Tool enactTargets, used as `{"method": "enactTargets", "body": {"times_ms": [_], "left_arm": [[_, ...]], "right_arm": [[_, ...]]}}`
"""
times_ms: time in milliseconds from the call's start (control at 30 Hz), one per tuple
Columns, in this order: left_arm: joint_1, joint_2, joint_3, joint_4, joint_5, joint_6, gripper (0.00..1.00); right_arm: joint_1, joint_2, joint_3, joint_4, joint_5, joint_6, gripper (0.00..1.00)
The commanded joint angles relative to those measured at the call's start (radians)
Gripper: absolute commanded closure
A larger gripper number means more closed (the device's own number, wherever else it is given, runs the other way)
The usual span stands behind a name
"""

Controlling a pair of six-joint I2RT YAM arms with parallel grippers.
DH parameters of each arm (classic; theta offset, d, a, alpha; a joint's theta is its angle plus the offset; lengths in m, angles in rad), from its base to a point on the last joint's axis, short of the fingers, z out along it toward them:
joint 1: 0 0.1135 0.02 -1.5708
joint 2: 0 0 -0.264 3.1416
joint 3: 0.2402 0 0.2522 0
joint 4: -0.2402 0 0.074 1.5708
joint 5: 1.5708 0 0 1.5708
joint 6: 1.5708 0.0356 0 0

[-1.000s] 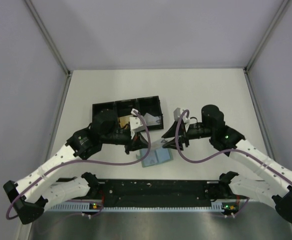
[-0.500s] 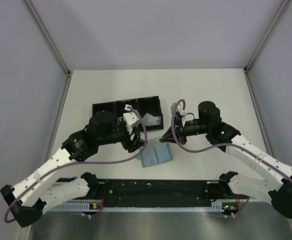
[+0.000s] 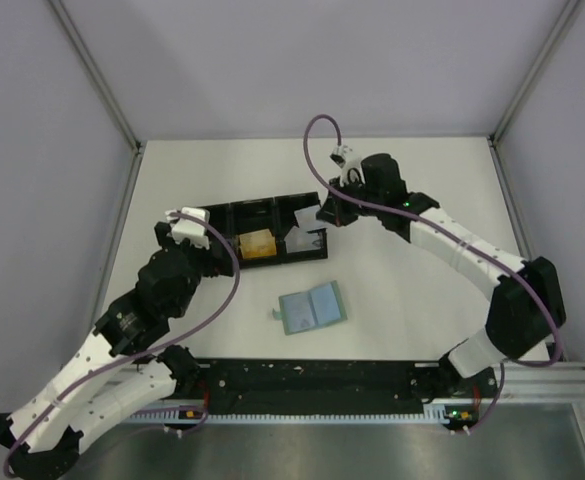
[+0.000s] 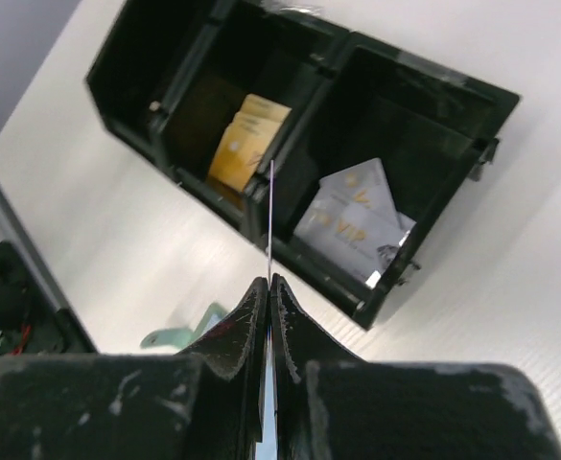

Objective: Take the credit cards out of the card holder
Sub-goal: Place the credit card in the storage box.

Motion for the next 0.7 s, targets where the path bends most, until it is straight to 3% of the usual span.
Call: {"method": "enactTargets", "body": {"times_ms": [0,267,667], "left_arm": [[0.006,-0.057,-0.06,0.028,-0.166,-0.009,0.01],[0.026,-0.08,-0.094,0.036,-0.214,0.01,0.01],[0.119,-0.064,-0.094,0.041,-0.077,-0.009,0.02]], "right_arm": [[-0.008,0.151,0.191,-0.109,0.14,0.032,1.0],[-0.006,0.438,0.413,-0.22,0.038,0.113,1.0],[0.02,0.562,0.463,-0.229,-0.039,0.164,1.0]]}}
